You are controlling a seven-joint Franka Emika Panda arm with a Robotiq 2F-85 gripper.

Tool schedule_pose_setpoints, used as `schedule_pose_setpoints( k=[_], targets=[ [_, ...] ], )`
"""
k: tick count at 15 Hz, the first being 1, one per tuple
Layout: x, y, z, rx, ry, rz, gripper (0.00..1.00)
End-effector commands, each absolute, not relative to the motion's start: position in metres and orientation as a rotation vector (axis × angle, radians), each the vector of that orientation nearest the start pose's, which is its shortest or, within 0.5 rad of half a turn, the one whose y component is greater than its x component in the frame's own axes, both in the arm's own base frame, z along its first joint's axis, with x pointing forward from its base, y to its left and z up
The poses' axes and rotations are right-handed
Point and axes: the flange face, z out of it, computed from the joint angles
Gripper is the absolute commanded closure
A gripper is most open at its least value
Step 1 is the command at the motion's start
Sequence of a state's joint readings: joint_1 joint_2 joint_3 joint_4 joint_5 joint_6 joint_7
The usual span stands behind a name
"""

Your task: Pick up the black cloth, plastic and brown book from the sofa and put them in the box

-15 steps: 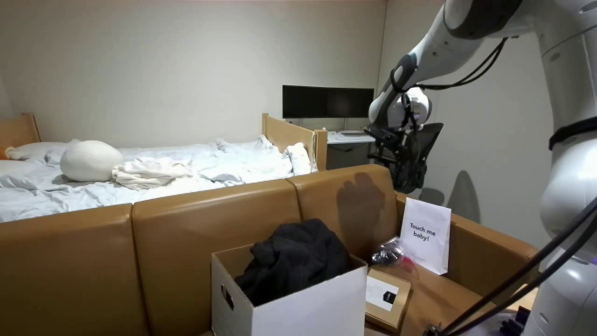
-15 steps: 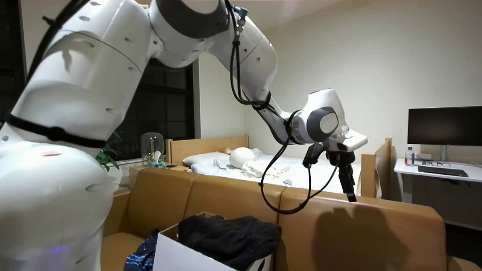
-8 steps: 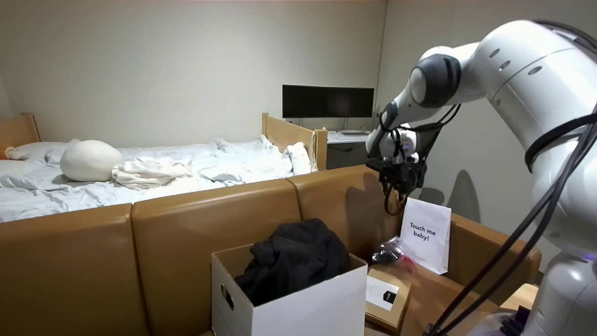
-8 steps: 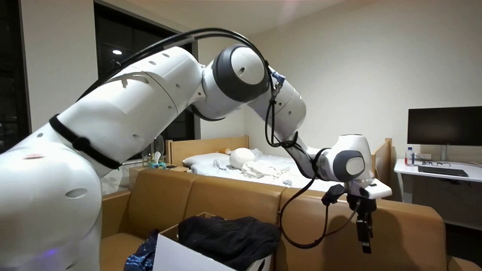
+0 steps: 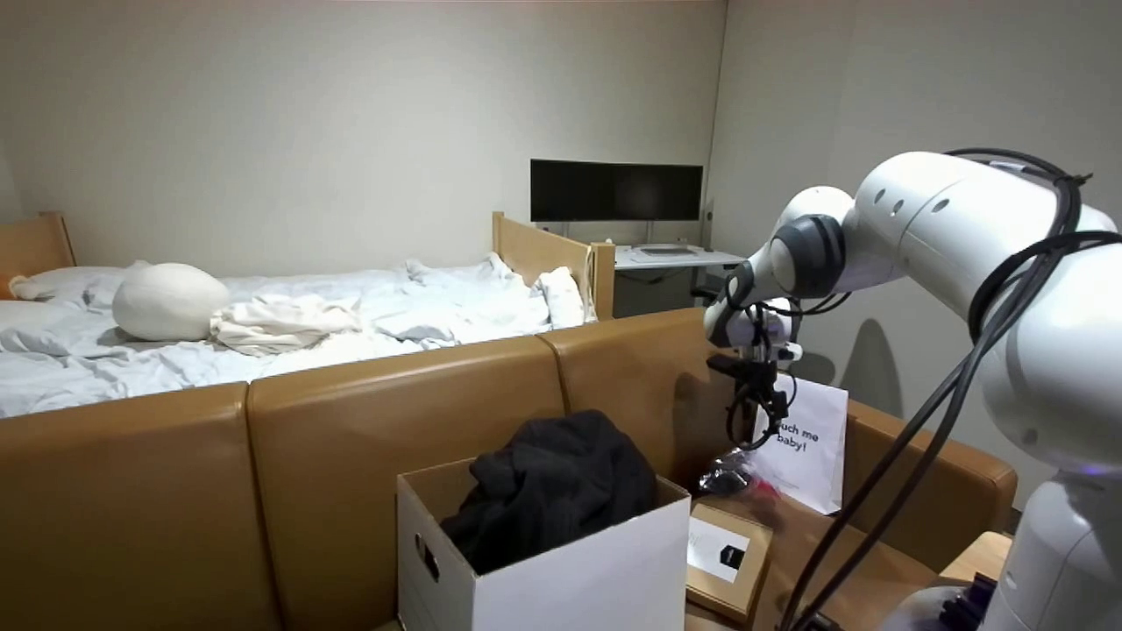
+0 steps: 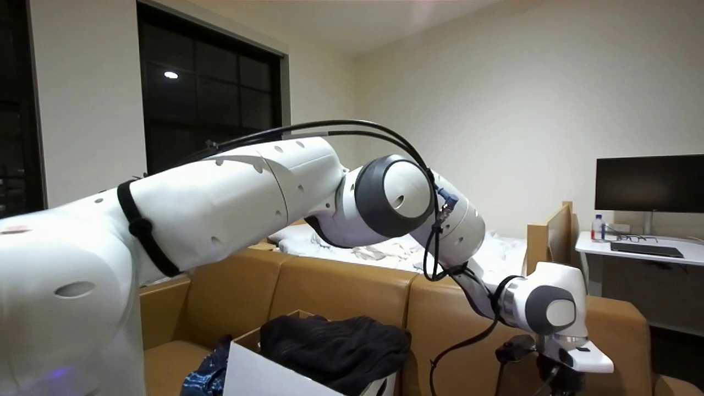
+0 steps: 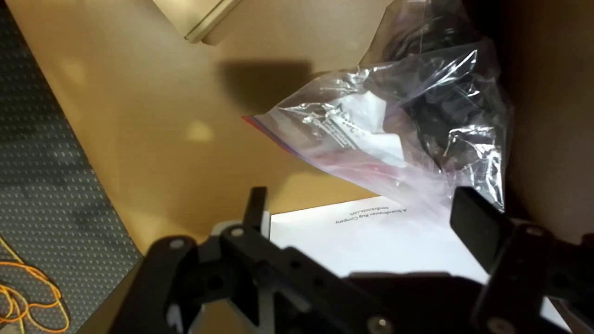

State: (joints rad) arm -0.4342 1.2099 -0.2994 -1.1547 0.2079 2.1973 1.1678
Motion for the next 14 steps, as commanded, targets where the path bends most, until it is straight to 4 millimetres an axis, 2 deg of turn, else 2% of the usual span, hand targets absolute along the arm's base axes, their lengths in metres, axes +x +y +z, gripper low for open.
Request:
schedule_pose_setpoints(
  k=[1,3,4,6,7,9,10,12,13,14],
  targets=[
    [0.586,-0.437,0.053,-1.965,2.642,0.142,0.0],
    [0.591,-0.434,0.06,-1.97,2.633,0.127,0.0],
    [0.593,-0.434,0.053,-2.002,2.606,0.188,0.0],
    [0.587,-0.422,0.018,-2.048,2.597,0.322,0.0],
    [0.582,-0.414,-0.008,-2.069,2.574,0.409,0.0],
    [0.574,-0.398,-0.053,-2.043,2.633,0.416,0.0],
    [0.569,-0.395,-0.074,-2.04,2.666,0.391,0.0],
    [0.567,-0.401,-0.105,-1.931,2.73,0.184,0.0],
    [0.563,-0.401,-0.093,-1.915,2.722,0.094,0.0],
    [0.566,-0.405,-0.099,-1.895,2.722,-0.012,0.0]
  ],
)
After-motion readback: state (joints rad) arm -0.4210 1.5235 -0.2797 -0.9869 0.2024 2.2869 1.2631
